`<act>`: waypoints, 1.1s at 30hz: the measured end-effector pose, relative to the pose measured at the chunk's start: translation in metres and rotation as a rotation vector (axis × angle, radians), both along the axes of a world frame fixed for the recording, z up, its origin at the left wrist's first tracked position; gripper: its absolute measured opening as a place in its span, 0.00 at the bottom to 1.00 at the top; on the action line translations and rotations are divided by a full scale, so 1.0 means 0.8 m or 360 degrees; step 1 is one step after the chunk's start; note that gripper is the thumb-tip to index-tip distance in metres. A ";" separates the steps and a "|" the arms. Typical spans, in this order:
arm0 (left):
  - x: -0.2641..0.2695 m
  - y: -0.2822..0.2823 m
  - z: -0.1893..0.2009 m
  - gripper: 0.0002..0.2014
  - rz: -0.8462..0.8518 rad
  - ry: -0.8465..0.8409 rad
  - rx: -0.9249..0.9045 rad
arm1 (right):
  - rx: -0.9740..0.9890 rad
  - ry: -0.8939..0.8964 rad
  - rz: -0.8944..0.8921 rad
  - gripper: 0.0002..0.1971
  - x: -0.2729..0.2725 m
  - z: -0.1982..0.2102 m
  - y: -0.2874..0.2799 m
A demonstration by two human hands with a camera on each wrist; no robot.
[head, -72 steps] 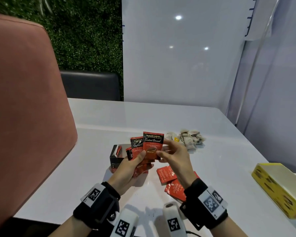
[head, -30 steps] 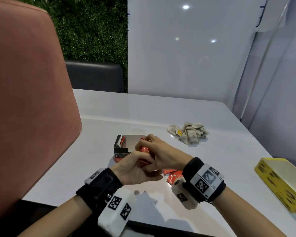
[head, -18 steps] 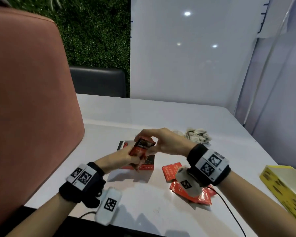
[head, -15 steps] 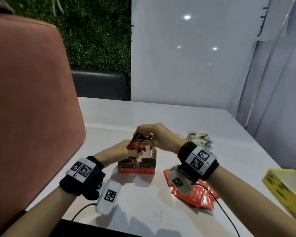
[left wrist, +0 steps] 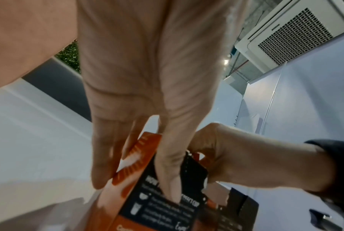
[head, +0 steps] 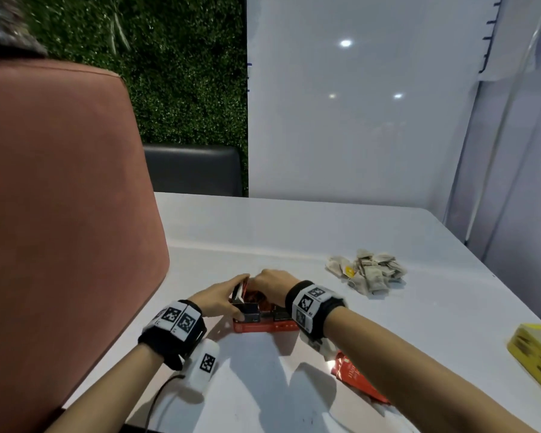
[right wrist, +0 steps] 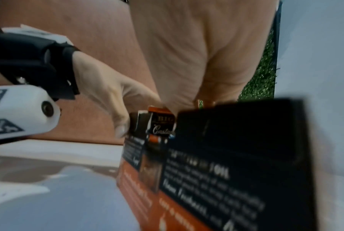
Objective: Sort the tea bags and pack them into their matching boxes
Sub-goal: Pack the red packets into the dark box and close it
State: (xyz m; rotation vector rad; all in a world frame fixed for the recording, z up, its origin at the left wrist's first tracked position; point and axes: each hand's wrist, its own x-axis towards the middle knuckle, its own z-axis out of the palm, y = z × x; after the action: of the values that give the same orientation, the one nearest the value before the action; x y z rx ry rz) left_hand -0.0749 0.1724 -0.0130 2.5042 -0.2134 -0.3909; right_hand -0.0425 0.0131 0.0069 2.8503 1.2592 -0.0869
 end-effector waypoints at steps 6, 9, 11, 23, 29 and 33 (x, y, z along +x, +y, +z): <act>0.001 0.009 -0.011 0.42 0.0011 -0.0074 -0.0124 | 0.0201 0.0084 0.0078 0.16 -0.001 -0.008 0.006; 0.002 0.015 -0.014 0.43 0.0042 -0.0063 -0.0128 | 0.0527 -0.0065 -0.0007 0.13 -0.001 -0.001 -0.006; 0.004 0.017 -0.015 0.44 0.0061 -0.0050 -0.0106 | 0.0618 -0.0098 -0.0251 0.10 -0.002 0.002 -0.012; 0.007 0.008 -0.014 0.43 0.0015 -0.0057 -0.0040 | 0.0264 0.0660 -0.0402 0.16 -0.002 -0.019 0.019; 0.006 0.001 -0.010 0.42 0.0018 -0.0040 0.0017 | 0.0242 0.0496 -0.0483 0.17 -0.017 0.001 0.001; -0.010 -0.013 -0.003 0.48 0.0065 -0.0094 0.0254 | 0.0692 0.0387 -0.0435 0.15 -0.035 0.031 -0.072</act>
State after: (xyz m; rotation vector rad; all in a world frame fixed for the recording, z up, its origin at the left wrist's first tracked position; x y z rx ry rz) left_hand -0.0831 0.1621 -0.0152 2.6747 -0.1597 -0.3288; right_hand -0.0706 -0.0446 0.0318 3.4697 1.0126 -0.1912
